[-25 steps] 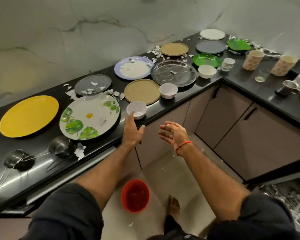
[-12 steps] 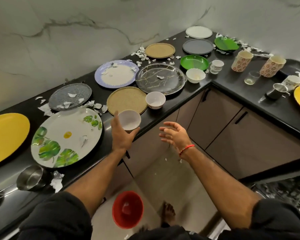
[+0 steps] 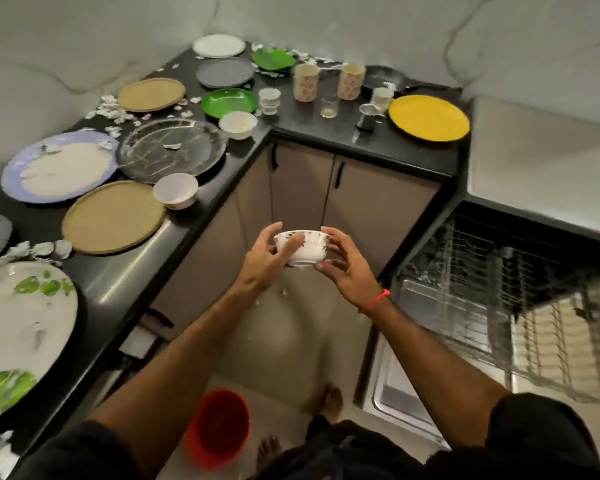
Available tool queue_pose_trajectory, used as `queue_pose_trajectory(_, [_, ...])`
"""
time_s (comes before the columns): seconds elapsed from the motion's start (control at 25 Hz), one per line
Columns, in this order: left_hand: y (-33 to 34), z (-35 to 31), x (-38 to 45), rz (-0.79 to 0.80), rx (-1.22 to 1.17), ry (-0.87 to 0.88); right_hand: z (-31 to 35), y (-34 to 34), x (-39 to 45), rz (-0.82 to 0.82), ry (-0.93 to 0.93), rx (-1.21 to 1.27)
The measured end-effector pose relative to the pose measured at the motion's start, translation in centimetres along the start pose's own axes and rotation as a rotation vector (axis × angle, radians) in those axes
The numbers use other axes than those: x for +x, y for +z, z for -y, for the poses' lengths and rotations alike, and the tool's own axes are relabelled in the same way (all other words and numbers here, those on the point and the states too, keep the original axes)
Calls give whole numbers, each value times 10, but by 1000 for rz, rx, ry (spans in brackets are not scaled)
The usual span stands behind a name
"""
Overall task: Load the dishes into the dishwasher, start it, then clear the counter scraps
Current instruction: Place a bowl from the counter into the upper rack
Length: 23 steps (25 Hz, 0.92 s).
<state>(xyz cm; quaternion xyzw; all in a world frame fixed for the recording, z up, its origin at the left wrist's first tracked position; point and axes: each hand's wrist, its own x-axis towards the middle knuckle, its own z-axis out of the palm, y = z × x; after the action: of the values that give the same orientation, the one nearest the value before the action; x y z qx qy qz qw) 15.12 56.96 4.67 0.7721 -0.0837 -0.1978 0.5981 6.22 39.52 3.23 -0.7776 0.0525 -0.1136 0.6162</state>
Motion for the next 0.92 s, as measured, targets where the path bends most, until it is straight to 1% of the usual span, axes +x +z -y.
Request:
queue_pose_trajectory(0.08, [48,-21,-8,103,-146,-223,-4,-30,-26,-138,44,30])
queue_pose_trajectory(0.16, [99,-37,-16,271,-199,-425,-8,-62,-51,-273,56,21])
queue_pose_trajectory(0.28, [185,-52,-22,470,-250,-580,-19,-123,-89,-403,109,27])
queue_pose_trajectory(0.36, [254,-59,-26,552,-216,-622,-33,-175,-115,-494,164,42])
queue_pose_trajectory(0.48, [366,-63,-31,650,-104,-669,-67,-262,-158,-608,247,81])
queue_pose_trajectory(0.6, [485,-55,-37,765,26,-747,-117,-358,-204,-696,376,239])
queue_pose_trajectory(0.68, [554,-49,-41,867,145,-766,-149,-412,-232,-801,480,297])
queue_pose_trajectory(0.72, [583,-46,-42,887,217,-751,-166,-436,-243,-877,555,342])
queue_pose_trajectory(0.8, [635,-37,-40,868,320,-678,-209,-480,-259,-1019,701,461])
queue_pose_trajectory(0.92, [679,-19,-34,839,377,-616,-276,-525,-268,-1137,863,500])
